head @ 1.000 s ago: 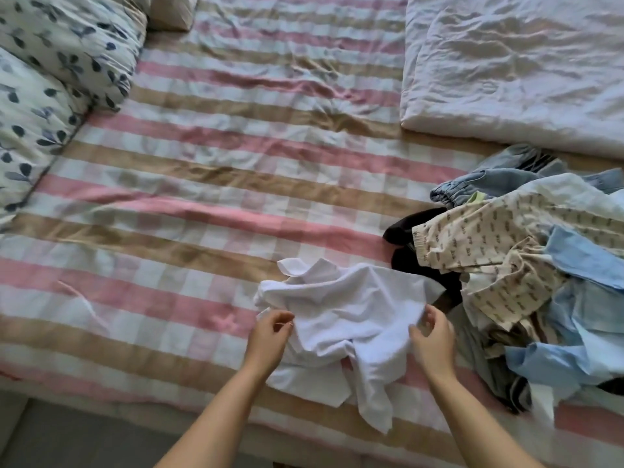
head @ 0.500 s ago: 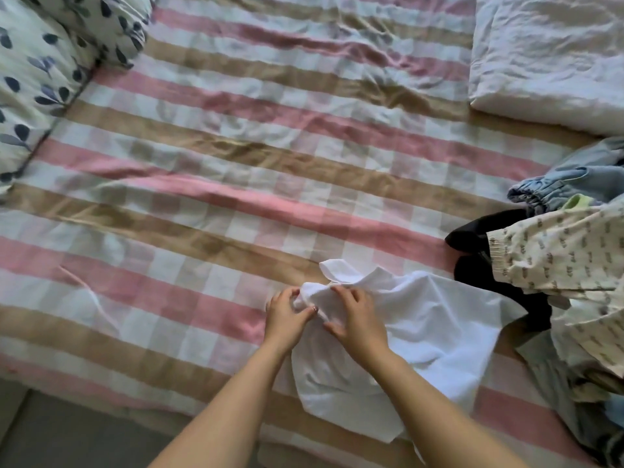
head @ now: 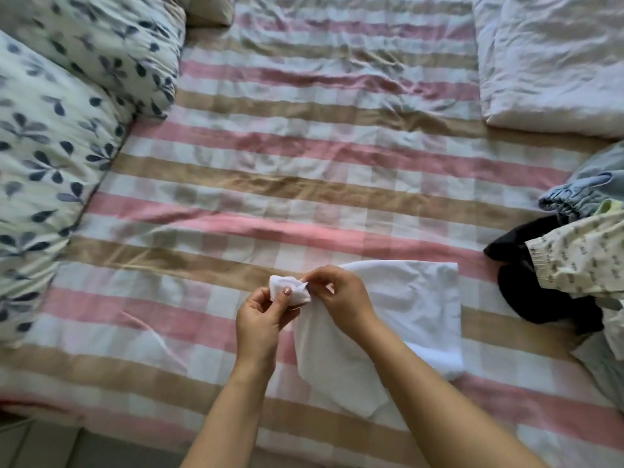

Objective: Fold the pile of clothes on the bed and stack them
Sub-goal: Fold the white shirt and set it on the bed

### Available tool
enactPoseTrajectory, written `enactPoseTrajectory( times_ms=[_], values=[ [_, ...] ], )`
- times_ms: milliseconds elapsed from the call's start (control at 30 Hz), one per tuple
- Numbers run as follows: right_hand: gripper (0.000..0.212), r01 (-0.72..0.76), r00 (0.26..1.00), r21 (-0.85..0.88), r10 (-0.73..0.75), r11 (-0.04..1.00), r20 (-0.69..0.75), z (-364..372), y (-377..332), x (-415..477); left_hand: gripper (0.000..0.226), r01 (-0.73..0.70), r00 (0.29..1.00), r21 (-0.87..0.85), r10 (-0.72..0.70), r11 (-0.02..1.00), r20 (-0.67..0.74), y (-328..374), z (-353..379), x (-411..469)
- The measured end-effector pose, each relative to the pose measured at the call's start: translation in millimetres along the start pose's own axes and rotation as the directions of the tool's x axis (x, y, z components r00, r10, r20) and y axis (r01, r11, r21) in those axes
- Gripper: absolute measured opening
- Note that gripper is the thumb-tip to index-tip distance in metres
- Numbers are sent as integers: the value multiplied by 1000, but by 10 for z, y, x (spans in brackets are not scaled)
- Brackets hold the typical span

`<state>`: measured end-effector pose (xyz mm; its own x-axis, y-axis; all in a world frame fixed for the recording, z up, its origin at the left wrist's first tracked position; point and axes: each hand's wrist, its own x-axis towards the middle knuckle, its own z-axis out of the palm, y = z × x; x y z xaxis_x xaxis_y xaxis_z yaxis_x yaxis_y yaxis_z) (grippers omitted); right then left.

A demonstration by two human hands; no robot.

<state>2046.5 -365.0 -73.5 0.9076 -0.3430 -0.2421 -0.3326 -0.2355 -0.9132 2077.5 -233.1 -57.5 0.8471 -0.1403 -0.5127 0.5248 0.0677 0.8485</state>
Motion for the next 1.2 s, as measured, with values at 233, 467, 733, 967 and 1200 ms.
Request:
enactPoseTrajectory(
  times_ms=[233, 467, 733, 967, 1200],
  values=[
    [29, -147, 972, -135, 118, 980, -202, 199, 464, -350, 15, 105, 987, 183, -126, 977, 105, -288, -164, 319],
    [47, 10, 984, -618, 103, 786, 147, 697, 1001, -1040, 40, 27, 985, 442, 51, 896, -165, -561, -348, 669],
    [16, -141, 973, -352, 65, 925, -220, 519, 1116, -1070, 33, -160, 984, 549, 176, 820, 24, -459, -133, 1054],
    [18, -209, 749, 110, 231, 972, -620, -658, 1063, -1116, 28, -219, 970, 615, 104, 758, 218, -274, 235, 840],
    [8, -471, 631, 178, 471, 864, -617, -1361, 1656, -1087, 27, -19, 935, 651, -217, 759, 280, -541, 495, 721]
  ],
)
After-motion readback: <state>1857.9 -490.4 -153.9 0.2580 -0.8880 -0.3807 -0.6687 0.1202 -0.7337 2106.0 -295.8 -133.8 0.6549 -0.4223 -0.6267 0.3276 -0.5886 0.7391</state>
